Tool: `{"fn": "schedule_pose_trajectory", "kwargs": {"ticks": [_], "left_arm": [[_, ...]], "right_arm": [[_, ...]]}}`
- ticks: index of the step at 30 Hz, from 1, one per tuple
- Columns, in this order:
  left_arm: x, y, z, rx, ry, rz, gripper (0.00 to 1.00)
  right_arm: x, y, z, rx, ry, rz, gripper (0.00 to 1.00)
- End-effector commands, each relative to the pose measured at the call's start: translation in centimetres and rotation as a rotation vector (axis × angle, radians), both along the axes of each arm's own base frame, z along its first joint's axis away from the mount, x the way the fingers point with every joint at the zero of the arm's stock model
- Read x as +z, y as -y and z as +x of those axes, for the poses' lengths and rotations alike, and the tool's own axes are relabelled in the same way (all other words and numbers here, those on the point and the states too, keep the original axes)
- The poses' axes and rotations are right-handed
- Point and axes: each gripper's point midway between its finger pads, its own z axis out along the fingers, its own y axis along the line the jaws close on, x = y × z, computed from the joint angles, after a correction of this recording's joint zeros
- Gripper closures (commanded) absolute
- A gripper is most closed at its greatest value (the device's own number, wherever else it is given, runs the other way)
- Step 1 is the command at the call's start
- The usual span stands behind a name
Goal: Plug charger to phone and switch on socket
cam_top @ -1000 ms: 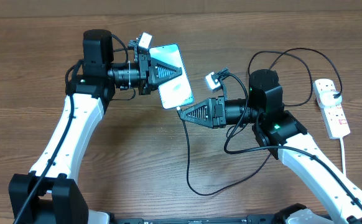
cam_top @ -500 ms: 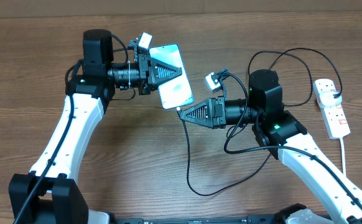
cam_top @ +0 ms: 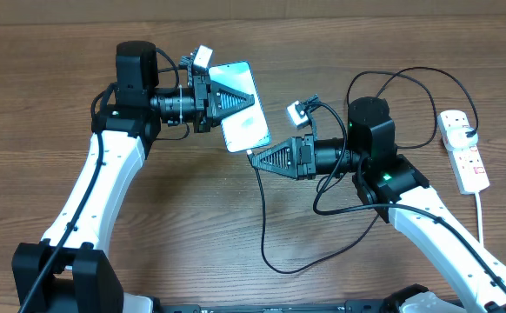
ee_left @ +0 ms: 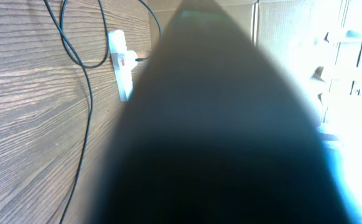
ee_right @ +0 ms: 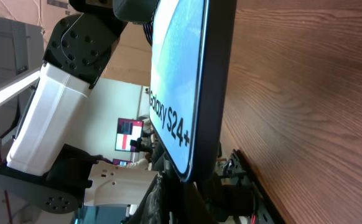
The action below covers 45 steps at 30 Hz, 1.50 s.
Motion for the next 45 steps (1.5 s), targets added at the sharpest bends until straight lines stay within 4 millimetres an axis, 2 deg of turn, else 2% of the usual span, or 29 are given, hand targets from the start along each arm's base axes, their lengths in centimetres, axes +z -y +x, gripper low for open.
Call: {"fn": "schedule_pose_trajectory", "kwargs": {"ticks": [1, 7, 26, 37, 45], "left_arm": [[1.2, 0.4, -0.8, -0.047, 0.024, -0.031, 0.96], [1.2, 0.4, -0.8, -0.047, 0.024, -0.031, 0.96], [1.1, 0.4, -0.7, -0.044, 0.024, -0.029, 0.96], [1.1, 0.4, -0.7, -0.044, 0.024, -0.029, 0.96], [1.2, 0.4, -0.7, -0.044, 0.011, -0.032, 0.96]], "right_arm": [[0.3, 0.6, 0.8, -0.034, 0.011, 0.002, 0.96], [0.4, 1.4, 1.4, -0.052, 0.001, 0.007, 0.96], [0.4, 1.4, 1.5, -0.064, -0.042, 0.006, 0.96], [-0.1, 1.5, 2.8, -0.149, -0.065, -0.016, 0.96], [-0.5, 0.3, 2.7, -0.175, -0.051, -0.04, 0.96]]}}
